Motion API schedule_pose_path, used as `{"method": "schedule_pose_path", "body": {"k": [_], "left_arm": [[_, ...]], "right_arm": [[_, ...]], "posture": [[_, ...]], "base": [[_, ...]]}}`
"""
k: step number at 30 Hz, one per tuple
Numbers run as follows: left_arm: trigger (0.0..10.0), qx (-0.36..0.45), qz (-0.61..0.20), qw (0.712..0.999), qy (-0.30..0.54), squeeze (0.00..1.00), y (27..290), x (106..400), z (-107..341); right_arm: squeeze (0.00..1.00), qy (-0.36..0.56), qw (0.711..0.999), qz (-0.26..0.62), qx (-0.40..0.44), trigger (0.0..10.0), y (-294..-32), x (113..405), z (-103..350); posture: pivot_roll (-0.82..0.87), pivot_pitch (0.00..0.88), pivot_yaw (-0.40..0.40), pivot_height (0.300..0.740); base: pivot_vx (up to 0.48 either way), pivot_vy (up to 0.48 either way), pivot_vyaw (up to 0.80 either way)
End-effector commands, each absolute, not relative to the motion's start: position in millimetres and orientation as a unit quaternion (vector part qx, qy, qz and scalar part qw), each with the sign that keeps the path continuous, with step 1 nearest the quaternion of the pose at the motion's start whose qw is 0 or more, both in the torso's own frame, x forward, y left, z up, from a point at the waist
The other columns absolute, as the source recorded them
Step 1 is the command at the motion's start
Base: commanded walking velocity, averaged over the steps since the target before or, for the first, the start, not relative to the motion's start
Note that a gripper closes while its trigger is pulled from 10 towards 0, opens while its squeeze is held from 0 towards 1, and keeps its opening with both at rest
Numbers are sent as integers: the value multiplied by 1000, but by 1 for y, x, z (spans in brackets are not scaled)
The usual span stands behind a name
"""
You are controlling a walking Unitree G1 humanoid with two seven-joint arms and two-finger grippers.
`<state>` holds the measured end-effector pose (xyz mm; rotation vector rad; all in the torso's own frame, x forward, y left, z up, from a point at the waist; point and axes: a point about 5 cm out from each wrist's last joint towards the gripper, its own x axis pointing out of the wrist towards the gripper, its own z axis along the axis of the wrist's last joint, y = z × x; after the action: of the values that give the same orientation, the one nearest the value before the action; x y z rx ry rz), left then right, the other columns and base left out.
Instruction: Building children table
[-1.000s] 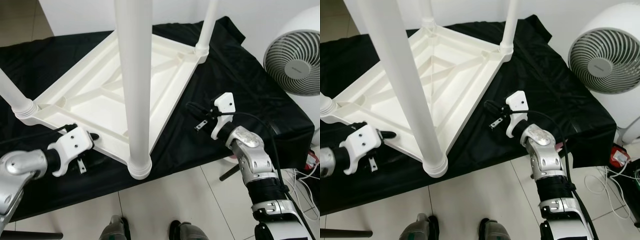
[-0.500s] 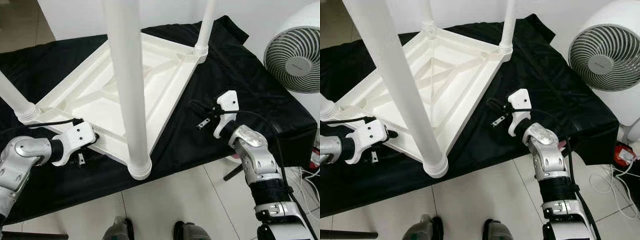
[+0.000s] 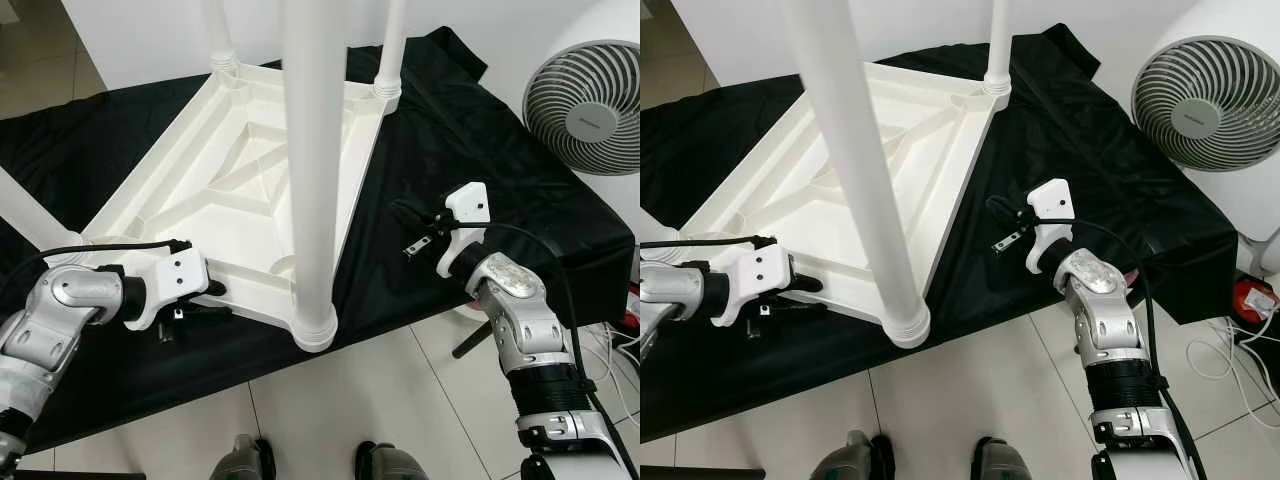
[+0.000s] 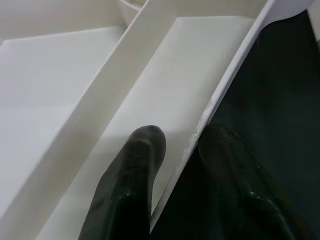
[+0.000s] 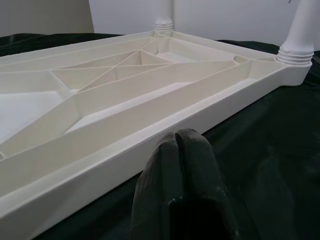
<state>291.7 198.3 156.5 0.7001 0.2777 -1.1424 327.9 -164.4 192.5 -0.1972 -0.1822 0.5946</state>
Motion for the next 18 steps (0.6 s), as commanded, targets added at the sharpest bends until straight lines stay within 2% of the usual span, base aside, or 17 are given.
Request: {"method": "schedule_pose_path", "body": {"k": [1, 9, 13, 18], "left_arm": [[0, 291, -466, 823, 145, 0, 215, 297, 150], [0, 278, -451, 834, 154, 0, 216, 295, 142], [0, 261, -409, 858, 170, 0, 229, 285, 132], [0, 248, -389, 870, 173, 0, 235, 282, 130]], "right_arm": [[0, -90, 948, 291, -94, 10000, -164, 327, 194], [0, -91, 948, 288, -95, 10000, -165, 327, 195], [0, -92, 949, 286, -97, 10000, -167, 326, 195], [0, -92, 949, 286, -97, 10000, -167, 326, 195]], "posture": [[-21, 160, 82, 740], [-26, 155, 81, 740], [-32, 151, 84, 740], [-31, 152, 84, 740]], "base": [[0, 0, 0], [0, 0, 0], [0, 0, 0], [0, 0, 0]]}}
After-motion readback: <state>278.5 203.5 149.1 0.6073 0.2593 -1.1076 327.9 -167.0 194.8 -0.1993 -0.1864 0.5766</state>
